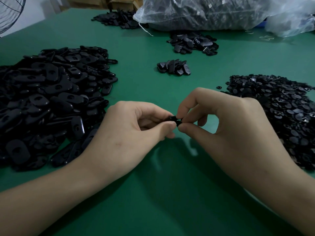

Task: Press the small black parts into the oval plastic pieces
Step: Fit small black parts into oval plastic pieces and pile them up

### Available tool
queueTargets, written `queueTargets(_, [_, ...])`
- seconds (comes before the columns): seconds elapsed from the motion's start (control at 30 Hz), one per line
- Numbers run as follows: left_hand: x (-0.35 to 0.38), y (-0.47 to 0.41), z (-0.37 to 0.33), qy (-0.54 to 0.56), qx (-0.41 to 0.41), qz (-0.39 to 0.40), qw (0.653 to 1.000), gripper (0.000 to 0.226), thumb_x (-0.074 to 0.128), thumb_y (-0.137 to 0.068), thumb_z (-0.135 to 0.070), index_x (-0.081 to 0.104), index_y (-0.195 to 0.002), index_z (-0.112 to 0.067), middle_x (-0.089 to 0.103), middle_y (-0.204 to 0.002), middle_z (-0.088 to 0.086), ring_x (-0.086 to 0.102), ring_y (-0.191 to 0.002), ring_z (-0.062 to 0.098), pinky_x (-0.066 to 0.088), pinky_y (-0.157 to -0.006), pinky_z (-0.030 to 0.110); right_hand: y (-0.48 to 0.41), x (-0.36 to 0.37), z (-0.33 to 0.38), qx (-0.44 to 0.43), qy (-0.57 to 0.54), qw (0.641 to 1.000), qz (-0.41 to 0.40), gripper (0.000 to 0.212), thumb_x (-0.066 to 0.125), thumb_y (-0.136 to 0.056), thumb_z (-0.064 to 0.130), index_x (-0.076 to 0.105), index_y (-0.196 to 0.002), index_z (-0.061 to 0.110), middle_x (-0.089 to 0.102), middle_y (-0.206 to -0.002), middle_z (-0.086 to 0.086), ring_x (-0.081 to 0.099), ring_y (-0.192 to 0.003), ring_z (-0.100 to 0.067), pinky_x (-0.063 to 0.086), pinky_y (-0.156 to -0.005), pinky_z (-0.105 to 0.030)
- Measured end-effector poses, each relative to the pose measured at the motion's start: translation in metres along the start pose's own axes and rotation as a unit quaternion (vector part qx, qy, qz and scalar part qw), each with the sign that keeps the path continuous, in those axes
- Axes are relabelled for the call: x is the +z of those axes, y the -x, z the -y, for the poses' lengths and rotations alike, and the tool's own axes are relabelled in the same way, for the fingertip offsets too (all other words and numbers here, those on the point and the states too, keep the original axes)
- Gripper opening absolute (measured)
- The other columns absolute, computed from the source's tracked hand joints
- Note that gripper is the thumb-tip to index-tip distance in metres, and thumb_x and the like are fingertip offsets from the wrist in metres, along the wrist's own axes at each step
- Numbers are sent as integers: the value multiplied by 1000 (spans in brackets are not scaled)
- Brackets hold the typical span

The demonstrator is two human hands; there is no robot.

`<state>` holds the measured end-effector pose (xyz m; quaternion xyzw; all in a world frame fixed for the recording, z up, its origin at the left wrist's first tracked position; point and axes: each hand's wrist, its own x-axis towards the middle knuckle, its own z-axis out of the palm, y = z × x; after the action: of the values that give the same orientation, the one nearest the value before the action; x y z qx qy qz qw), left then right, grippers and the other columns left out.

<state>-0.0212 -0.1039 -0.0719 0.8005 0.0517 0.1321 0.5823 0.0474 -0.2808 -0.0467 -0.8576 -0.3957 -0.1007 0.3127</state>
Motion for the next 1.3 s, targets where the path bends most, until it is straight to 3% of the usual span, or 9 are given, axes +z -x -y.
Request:
queueTargets(0.37, [2, 2, -4, -53, 28, -3, 998, 13, 79, -85, -12, 80, -90, -24, 78, -75, -11, 76, -74, 4, 59, -74, 17, 0, 2, 1, -9, 43, 999, -13, 33, 85, -77, 25, 57, -90, 36, 64, -71, 26, 56, -71, -5, 47, -80, -42])
queueTargets(0.7, [3, 5, -7, -77, 40, -7, 996, 12, 80, -84, -14, 80, -88, -25, 77, -74, -13, 75, -72, 3, 59, -73, 20, 3, 1, 3, 22, 29, 999, -30, 27, 84, -79, 29, 60, -90, 33, 65, -67, 28, 64, -64, -5, 53, -79, -44])
queueTargets(0.87, [2, 5, -7, -55, 33, 0, 998, 12, 79, -85, -12, 80, -89, -23, 78, -74, -10, 76, -73, 3, 57, -71, 14, 2, 0, 3, 52, 18, 998, -28, 26, 82, -75, 40, 60, -89, 35, 67, -66, 25, 63, -64, -2, 54, -68, -38])
queueTargets(1.1, [-2, 1, -2, 2, 19, 30, 999, 11, 74, -89, -10, 80, -93, -19, 80, -82, -4, 77, -80, 9, 60, -71, 20, -2, -7, -5, 76, -16, 996, -39, 36, 73, -68, 65, 65, -89, 37, 68, -67, 22, 64, -63, -2, 53, -62, -33])
queueTargets(1.17, [-3, -1, -2, 31, 14, 45, 998, 9, 73, -89, -18, 80, -95, -17, 80, -85, -3, 78, -81, 11, 60, -69, 21, -3, -8, -8, 78, -44, 995, -33, 33, 75, -67, 64, 68, -84, 36, 69, -67, 22, 65, -64, -2, 48, -59, -20])
queueTargets(1.3, [-5, -3, -1, 69, 2, 71, 995, 15, 71, -91, -29, 80, -93, -16, 79, -86, 2, 78, -79, 18, 61, -66, 27, -5, -9, -11, 61, -83, 995, -3, 24, 79, -68, 52, 72, -76, 30, 70, -65, 21, 68, -64, -1, 49, -65, -15])
